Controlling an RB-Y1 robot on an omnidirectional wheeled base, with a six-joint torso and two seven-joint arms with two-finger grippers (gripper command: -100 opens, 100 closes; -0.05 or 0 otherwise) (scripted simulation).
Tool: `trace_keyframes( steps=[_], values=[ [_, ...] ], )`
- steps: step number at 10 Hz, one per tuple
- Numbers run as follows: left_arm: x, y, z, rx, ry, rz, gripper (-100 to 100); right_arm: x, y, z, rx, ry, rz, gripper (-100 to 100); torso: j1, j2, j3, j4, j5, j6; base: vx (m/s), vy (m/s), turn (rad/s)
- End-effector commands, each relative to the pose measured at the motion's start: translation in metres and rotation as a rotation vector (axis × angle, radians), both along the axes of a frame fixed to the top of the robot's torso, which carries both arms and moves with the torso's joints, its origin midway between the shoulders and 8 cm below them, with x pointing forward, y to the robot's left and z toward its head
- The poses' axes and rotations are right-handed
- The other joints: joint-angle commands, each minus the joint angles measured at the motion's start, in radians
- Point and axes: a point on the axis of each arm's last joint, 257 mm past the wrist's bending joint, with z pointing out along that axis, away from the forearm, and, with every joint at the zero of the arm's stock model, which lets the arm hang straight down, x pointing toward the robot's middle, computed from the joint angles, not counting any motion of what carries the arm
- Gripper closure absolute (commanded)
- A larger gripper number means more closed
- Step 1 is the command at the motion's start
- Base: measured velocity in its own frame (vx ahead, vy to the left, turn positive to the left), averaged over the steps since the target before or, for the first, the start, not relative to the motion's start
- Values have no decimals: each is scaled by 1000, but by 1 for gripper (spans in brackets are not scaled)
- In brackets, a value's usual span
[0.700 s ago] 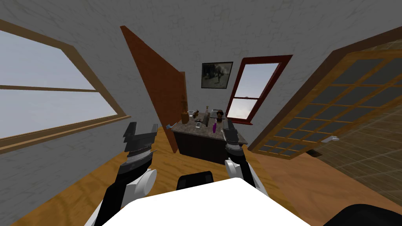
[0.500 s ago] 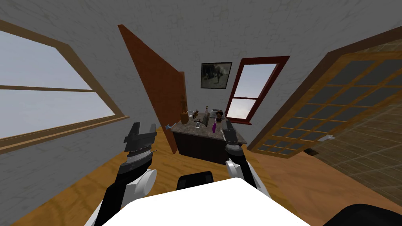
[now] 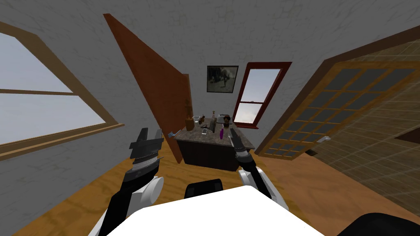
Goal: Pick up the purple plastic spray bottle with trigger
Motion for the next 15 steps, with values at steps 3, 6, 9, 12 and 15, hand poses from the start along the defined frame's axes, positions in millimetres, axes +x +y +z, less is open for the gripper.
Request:
trace_keyframes(
  steps=[3, 6, 9, 12, 15],
  values=[
    [0, 0, 0, 0, 0, 0, 0, 17, 2, -50, -152, 142, -25, -100, 0, 0, 0, 0, 0, 0, 54, -12, -150],
    [0, 0, 0, 0, 0, 0, 0, 26, -5, -82, -248, 230, -54, -100, 2, 0, 0, 0, 0, 0, 43, 11, -70],
    [0, 0, 0, 0, 0, 0, 0, 35, -22, -116, -350, 323, -94, -100, 3, 1, 0, 0, 1, 0, 42, 36, -41],
    [0, 0, 0, 0, 0, 0, 0, 42, -49, -150, -460, 417, -149, -100, 6, 1, 0, 0, 1, -1, 39, 74, 11],
    [0, 0, 0, 0, 0, 0, 0, 46, -75, -171, -537, 484, -196, -100, 6, 1, 1, 0, 2, -1, 24, 77, 29]
  ],
)
